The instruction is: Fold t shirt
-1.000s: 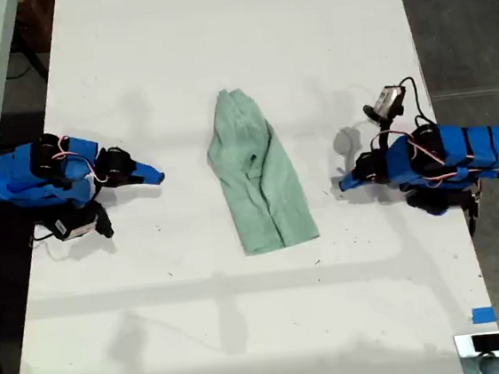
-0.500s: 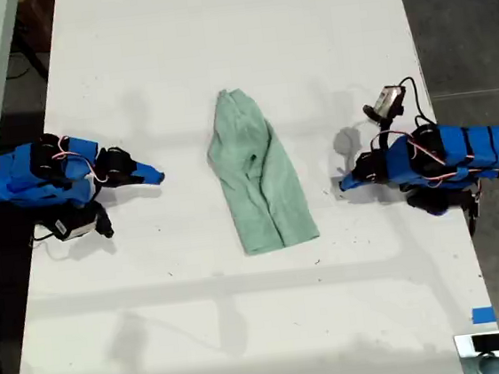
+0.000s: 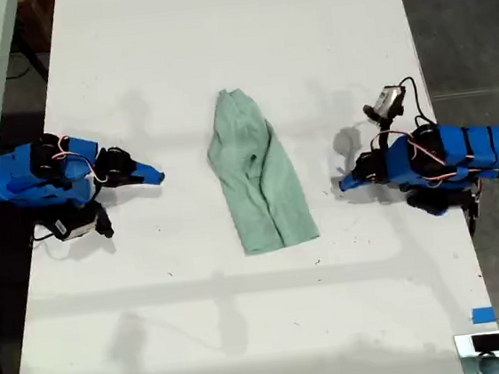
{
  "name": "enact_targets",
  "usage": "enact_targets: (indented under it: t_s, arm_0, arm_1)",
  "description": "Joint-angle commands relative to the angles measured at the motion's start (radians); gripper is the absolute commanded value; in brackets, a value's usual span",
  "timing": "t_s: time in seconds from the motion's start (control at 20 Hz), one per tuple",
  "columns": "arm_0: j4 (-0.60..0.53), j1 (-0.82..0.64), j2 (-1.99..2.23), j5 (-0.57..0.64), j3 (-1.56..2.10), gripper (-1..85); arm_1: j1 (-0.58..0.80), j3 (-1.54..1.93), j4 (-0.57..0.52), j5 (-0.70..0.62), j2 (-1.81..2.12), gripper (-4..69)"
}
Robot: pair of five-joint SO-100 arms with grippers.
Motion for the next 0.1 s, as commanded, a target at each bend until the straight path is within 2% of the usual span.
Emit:
enact_targets:
  t_s: [0.0, 0.05]
  arm_0:
    - [0.006, -0.012, 0.008, -0.023, 0.008, -0.1]
    - [0.006, -0.012, 0.008, -0.023, 0.008, -0.1]
  arm_1:
    - [0.002, 0.054, 0.002, 0.005, 0.015, -2.0]
    - [0.002, 0.054, 0.002, 0.005, 0.015, -2.0]
